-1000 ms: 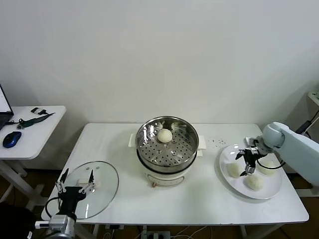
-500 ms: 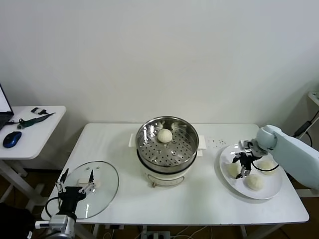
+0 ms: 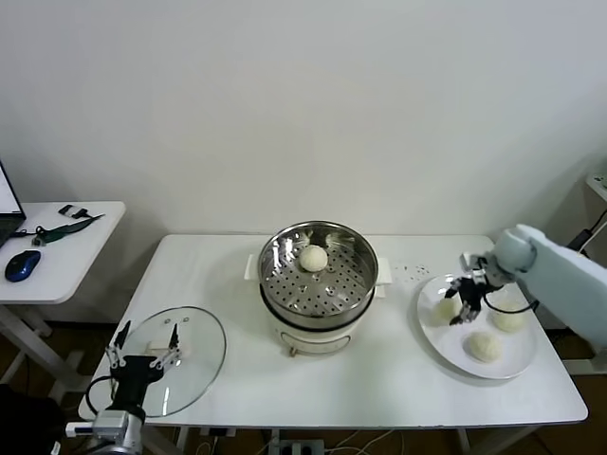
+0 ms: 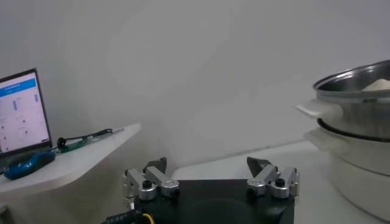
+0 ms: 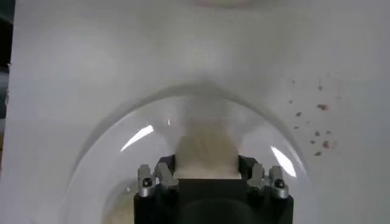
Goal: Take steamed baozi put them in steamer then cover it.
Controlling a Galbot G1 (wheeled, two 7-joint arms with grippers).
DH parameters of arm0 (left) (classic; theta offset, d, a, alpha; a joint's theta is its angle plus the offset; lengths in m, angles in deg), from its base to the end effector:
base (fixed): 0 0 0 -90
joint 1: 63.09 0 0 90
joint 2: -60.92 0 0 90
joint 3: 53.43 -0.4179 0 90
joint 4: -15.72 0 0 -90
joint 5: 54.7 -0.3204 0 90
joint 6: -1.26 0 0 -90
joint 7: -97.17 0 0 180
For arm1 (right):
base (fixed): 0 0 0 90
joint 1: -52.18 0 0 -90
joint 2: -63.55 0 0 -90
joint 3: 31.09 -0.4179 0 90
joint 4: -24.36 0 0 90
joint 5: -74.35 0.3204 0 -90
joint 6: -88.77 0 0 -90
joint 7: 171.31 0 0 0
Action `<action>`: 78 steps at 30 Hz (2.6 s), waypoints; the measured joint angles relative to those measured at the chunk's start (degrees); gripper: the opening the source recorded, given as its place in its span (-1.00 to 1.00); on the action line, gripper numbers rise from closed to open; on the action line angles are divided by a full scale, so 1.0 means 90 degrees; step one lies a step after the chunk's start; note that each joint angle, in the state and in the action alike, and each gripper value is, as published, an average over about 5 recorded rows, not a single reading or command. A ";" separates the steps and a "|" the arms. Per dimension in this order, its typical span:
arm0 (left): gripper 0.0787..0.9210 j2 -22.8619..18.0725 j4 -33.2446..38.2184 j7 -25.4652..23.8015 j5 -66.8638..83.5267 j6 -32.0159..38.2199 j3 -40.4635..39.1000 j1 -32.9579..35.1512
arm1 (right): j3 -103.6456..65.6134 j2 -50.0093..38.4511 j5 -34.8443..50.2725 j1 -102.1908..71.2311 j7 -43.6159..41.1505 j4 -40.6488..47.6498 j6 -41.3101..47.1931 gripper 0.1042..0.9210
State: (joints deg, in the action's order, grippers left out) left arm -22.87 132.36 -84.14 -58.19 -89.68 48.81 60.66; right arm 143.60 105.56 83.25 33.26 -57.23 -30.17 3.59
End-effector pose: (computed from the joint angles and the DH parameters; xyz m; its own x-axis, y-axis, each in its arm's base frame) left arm 0.0849 0.0900 -0.3767 -0.9853 -0.1220 0.1194 -0.0873 0.9611 0.2619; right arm 0.5727 -0.2748 -0.1708 -0.1472 -0.2080 0.9670 -0.9886 0.0605 -0.1375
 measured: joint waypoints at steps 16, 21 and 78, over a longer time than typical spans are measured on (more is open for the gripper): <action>0.77 0.0002 0.0164 -0.0067 0.0010 0.0037 -0.0233 0.0059 | 0.2391 0.1446 0.2815 0.3139 0.0323 -0.0325 0.0687 0.39; 0.77 0.0010 0.0224 -0.0106 0.0006 0.0078 -0.0303 0.0111 | 0.2795 0.2147 0.3633 0.3452 0.0662 -0.0465 0.0997 0.39; 0.77 0.0028 0.0274 -0.0146 -0.0078 0.0044 -0.0328 -0.0034 | 0.3740 0.2598 0.3942 0.3398 0.1245 -0.1479 0.1491 0.76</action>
State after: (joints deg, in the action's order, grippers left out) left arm -22.62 134.83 -85.45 -58.89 -89.28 45.86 60.36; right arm 177.27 128.94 118.73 63.84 -46.02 -43.48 17.00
